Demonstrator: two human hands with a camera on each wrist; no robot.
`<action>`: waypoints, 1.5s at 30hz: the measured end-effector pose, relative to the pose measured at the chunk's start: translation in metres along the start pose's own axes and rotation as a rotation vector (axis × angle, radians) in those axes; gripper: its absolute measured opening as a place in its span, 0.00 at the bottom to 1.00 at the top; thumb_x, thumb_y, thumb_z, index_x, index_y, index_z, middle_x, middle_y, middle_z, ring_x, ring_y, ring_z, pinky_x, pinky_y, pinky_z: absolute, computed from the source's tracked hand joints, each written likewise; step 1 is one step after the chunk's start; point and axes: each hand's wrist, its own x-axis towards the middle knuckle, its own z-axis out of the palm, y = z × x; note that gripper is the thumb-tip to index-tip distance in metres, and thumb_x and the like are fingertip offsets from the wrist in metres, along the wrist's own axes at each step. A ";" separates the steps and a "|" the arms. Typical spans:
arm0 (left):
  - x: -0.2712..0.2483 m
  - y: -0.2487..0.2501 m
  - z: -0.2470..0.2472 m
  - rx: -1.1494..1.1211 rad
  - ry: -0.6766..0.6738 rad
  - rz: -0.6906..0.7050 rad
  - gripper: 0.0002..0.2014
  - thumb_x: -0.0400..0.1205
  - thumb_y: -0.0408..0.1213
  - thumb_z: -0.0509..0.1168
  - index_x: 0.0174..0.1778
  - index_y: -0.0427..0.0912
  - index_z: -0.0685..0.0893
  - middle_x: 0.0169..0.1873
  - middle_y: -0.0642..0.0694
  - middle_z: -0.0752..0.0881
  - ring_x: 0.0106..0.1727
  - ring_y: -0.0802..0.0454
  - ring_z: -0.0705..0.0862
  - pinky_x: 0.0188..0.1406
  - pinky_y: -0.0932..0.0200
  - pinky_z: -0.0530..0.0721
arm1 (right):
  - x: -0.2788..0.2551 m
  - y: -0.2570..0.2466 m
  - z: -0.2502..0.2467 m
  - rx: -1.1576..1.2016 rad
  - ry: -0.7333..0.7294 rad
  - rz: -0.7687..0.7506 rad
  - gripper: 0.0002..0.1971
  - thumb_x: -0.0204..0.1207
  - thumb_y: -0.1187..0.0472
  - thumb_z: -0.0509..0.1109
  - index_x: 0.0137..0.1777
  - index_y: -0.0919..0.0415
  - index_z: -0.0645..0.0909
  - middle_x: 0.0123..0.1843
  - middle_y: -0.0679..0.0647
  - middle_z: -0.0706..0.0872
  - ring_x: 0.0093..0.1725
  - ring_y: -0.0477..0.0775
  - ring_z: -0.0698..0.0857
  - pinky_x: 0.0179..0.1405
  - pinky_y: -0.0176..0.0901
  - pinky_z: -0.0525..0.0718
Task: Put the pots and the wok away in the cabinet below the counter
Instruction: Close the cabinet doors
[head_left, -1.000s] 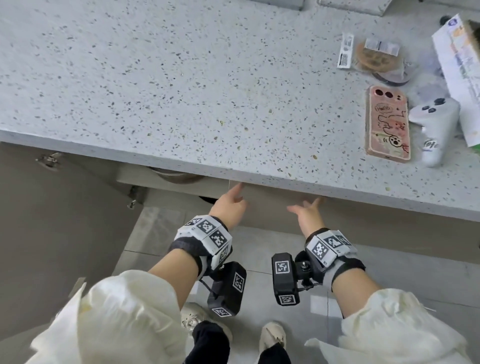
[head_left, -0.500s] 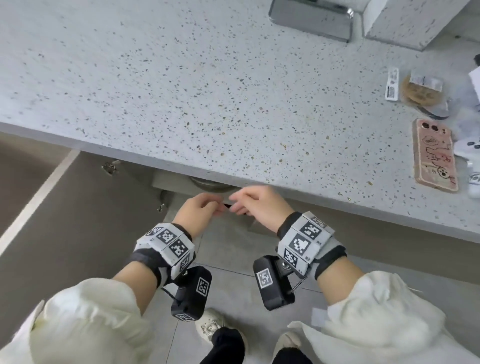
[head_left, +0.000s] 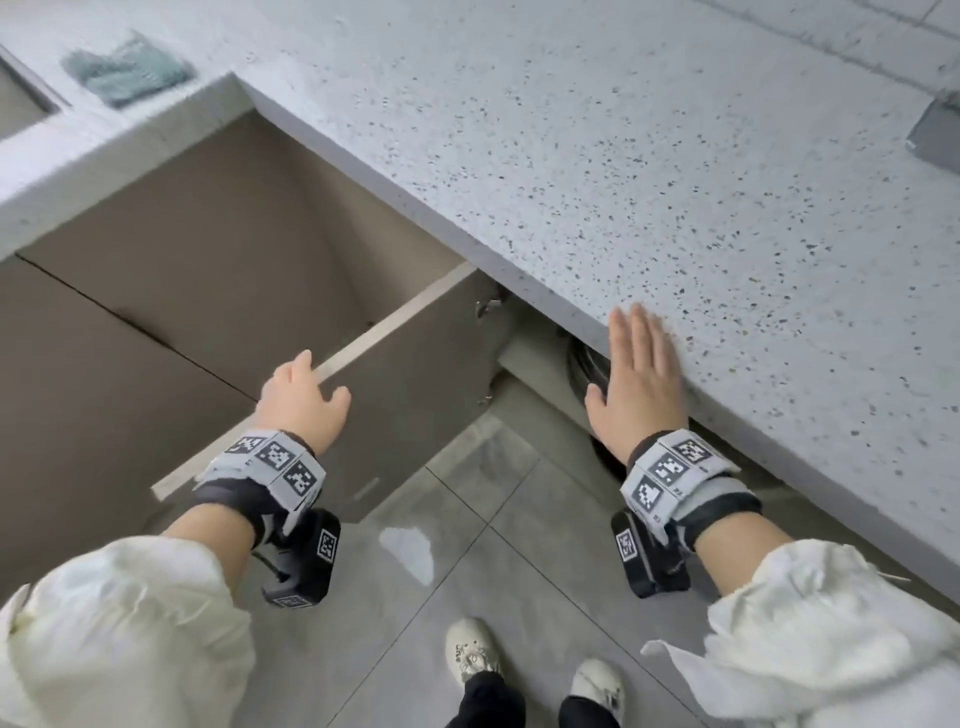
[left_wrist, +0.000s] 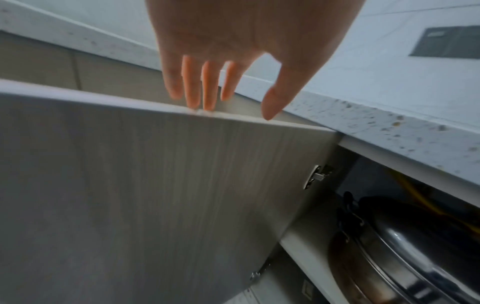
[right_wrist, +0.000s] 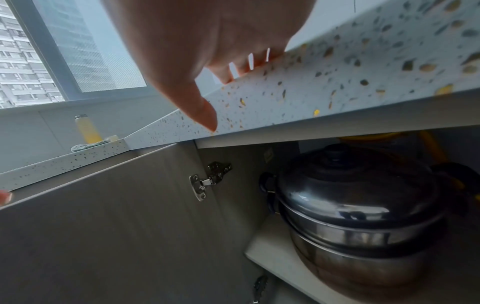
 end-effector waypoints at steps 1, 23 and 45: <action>-0.002 -0.005 0.003 0.008 -0.030 -0.028 0.28 0.78 0.40 0.61 0.75 0.38 0.66 0.75 0.35 0.68 0.76 0.35 0.66 0.75 0.46 0.64 | 0.000 0.002 -0.002 -0.006 -0.011 -0.007 0.39 0.77 0.57 0.60 0.82 0.60 0.40 0.85 0.59 0.42 0.84 0.57 0.42 0.81 0.47 0.38; -0.113 0.113 0.103 -0.261 -0.365 0.140 0.19 0.81 0.41 0.60 0.68 0.45 0.78 0.65 0.45 0.84 0.68 0.48 0.80 0.70 0.56 0.74 | 0.006 0.082 -0.051 0.133 -0.136 -0.184 0.23 0.82 0.62 0.52 0.77 0.52 0.65 0.84 0.52 0.57 0.82 0.54 0.58 0.78 0.47 0.60; -0.107 0.230 0.204 -0.612 -0.628 0.207 0.41 0.78 0.24 0.59 0.81 0.51 0.44 0.83 0.48 0.58 0.80 0.48 0.65 0.71 0.54 0.74 | 0.015 0.124 -0.043 0.090 -0.164 -0.345 0.28 0.82 0.65 0.55 0.79 0.44 0.58 0.85 0.50 0.53 0.83 0.50 0.53 0.75 0.47 0.66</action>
